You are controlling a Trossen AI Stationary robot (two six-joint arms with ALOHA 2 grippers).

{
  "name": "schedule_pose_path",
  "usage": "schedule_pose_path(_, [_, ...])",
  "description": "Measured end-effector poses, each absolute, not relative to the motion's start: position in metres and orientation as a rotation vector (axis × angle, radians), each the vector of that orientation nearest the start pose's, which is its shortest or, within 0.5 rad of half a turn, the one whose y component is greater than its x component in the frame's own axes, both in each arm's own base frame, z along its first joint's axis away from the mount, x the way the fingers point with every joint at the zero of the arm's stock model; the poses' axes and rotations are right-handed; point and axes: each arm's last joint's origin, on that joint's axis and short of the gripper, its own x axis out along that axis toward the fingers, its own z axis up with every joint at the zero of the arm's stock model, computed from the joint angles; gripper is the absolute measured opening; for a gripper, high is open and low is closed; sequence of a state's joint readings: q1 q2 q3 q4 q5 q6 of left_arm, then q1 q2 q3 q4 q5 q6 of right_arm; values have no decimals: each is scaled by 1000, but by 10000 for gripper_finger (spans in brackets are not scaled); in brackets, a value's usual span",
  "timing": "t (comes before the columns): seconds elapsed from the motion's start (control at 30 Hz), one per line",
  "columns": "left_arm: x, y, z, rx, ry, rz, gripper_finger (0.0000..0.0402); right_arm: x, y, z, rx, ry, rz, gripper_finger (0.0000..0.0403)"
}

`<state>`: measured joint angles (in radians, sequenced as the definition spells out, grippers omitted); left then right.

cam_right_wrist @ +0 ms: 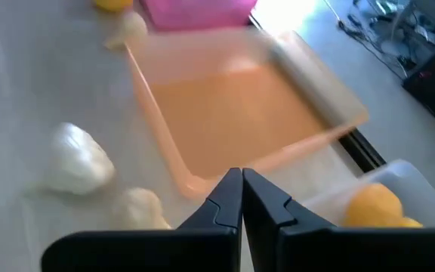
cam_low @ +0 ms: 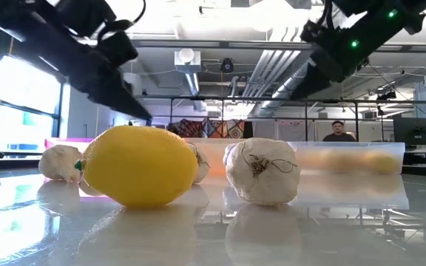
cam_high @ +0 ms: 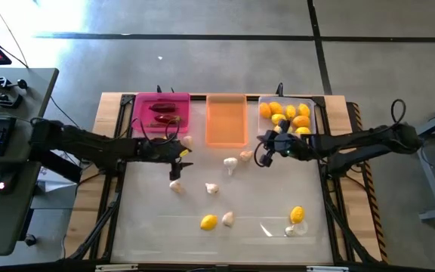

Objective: Sort produce into baskets
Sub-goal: Put the yellow lemon into the transparent bin

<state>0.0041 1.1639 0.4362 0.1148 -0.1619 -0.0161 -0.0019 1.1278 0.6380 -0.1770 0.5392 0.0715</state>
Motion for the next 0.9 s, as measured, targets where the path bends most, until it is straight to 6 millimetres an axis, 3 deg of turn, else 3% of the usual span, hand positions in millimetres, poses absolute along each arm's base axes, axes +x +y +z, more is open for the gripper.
schedule_pose_path(0.23, [192, -2, 178, -21, 717, 241, 194, 239, -7, 217, -119, 584, -508, 0])
schedule_pose_path(0.67, [168, -4, 172, -145, 881, 337, 24, 263, -3, 194, -133, 592, -406, 0])
schedule_pose_path(0.9, [164, -3, 168, -159, 925, 393, 44, 250, -4, 177, -149, 507, -403, 0])
